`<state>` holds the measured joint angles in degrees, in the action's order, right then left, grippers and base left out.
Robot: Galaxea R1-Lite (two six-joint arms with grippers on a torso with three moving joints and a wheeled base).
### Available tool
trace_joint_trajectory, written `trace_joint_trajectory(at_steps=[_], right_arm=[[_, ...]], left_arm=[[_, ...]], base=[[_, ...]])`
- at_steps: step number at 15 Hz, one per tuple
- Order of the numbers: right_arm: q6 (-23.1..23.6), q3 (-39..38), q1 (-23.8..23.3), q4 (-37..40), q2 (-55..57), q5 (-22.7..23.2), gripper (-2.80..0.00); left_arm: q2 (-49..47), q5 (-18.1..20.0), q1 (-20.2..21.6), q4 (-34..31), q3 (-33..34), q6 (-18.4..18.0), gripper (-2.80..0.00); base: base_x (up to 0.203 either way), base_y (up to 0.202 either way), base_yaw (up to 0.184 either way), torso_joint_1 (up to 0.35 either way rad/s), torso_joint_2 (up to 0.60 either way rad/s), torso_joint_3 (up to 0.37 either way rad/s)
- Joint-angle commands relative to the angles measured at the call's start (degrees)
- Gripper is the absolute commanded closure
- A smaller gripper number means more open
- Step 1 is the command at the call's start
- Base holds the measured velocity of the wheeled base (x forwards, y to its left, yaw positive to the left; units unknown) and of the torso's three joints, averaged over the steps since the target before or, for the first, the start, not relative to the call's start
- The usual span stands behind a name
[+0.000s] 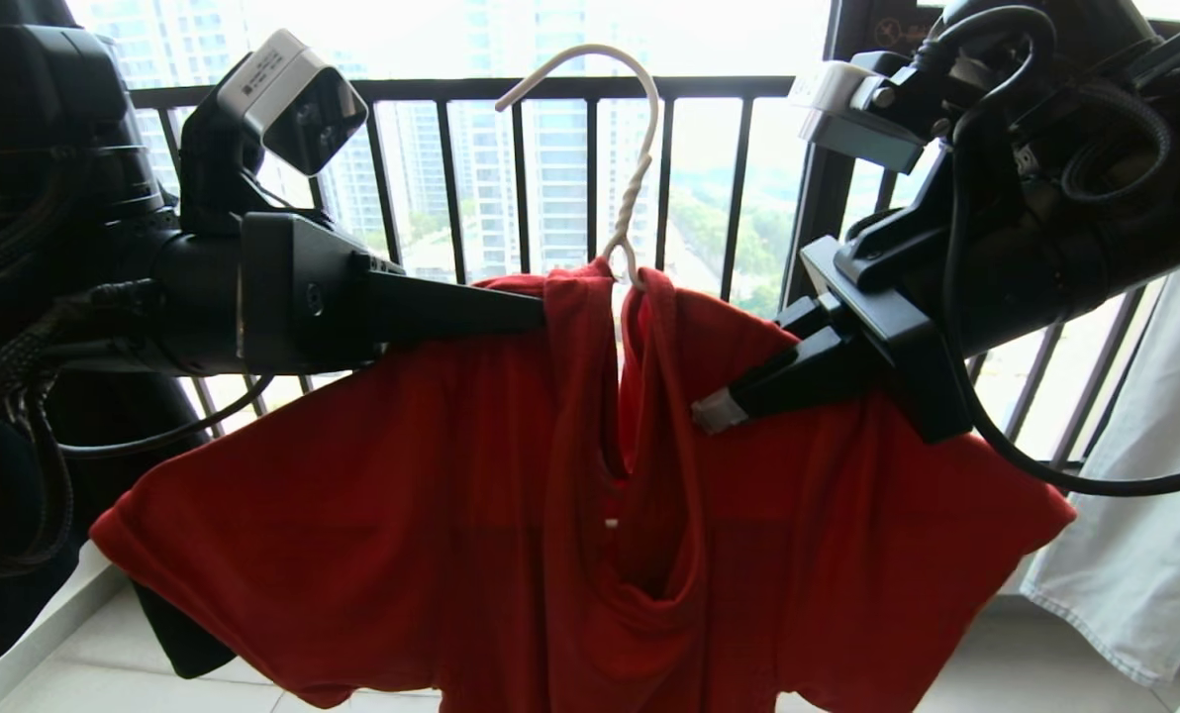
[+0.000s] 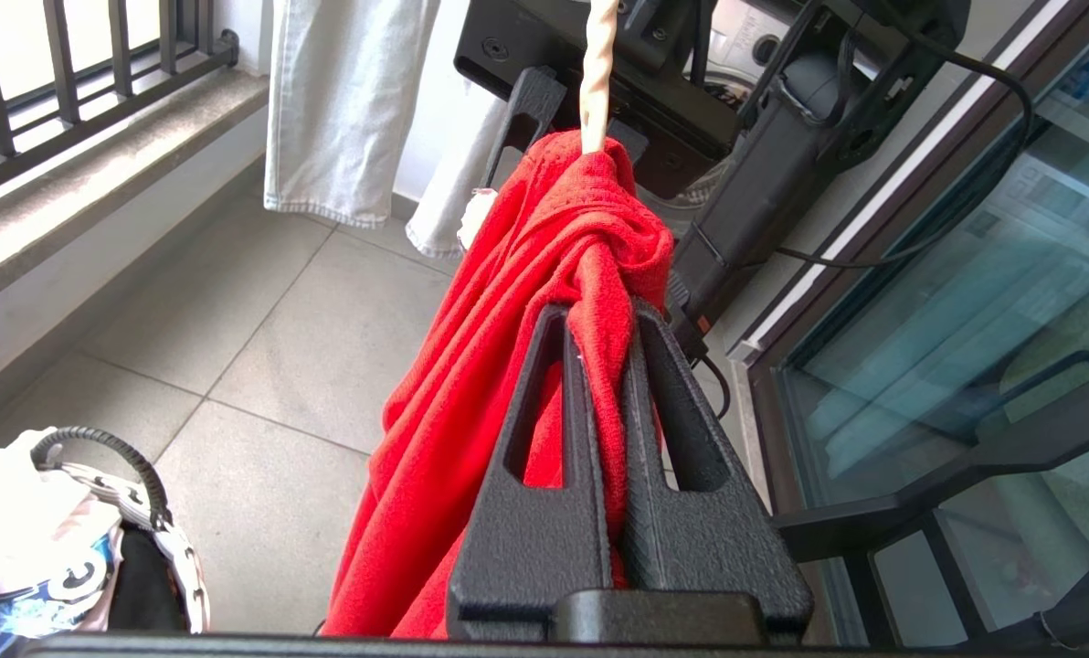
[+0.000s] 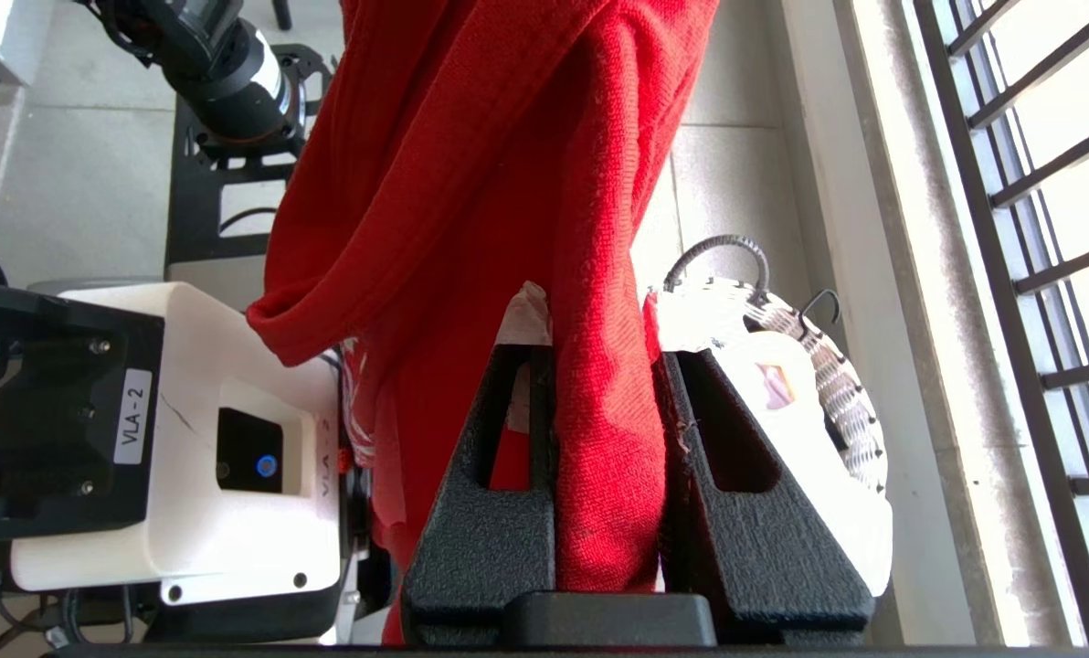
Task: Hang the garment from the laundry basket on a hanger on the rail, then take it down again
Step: Hang the clothes rack on the clothesline
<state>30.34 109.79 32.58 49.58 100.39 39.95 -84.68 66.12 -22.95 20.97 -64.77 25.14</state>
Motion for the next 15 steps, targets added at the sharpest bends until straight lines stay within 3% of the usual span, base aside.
trace_joint_trajectory(at_steps=[1, 6, 7, 15], right_arm=[[0.24, -0.16, 0.02, 0.03, -0.37, -0.17, 0.00], [0.42, -0.19, 0.02, -0.71, -0.02, -0.12, 0.00], [0.42, -0.19, 0.02, -0.71, -0.02, -0.05, 0.00], [0.13, -0.36, 0.01, -1.94, -0.21, -0.05, 0.00]], left_arm=[[-0.14, 0.32, 0.02, 0.21, -0.01, 0.17, 0.00], [-0.15, 0.17, 0.02, 0.89, 0.84, -0.30, 0.00], [-0.05, 0.24, 0.02, 0.92, 0.87, -0.53, -2.80], [0.32, 0.16, 0.02, 0.92, 0.86, -0.62, -2.80]], base=[[0.000, 0.000, 0.000, 0.000, 0.00, 0.000], [0.000, 0.000, 0.000, 0.000, 0.00, 0.000], [0.000, 0.000, 0.000, 0.000, 0.00, 0.000], [0.000, 0.000, 0.000, 0.000, 0.00, 0.000]])
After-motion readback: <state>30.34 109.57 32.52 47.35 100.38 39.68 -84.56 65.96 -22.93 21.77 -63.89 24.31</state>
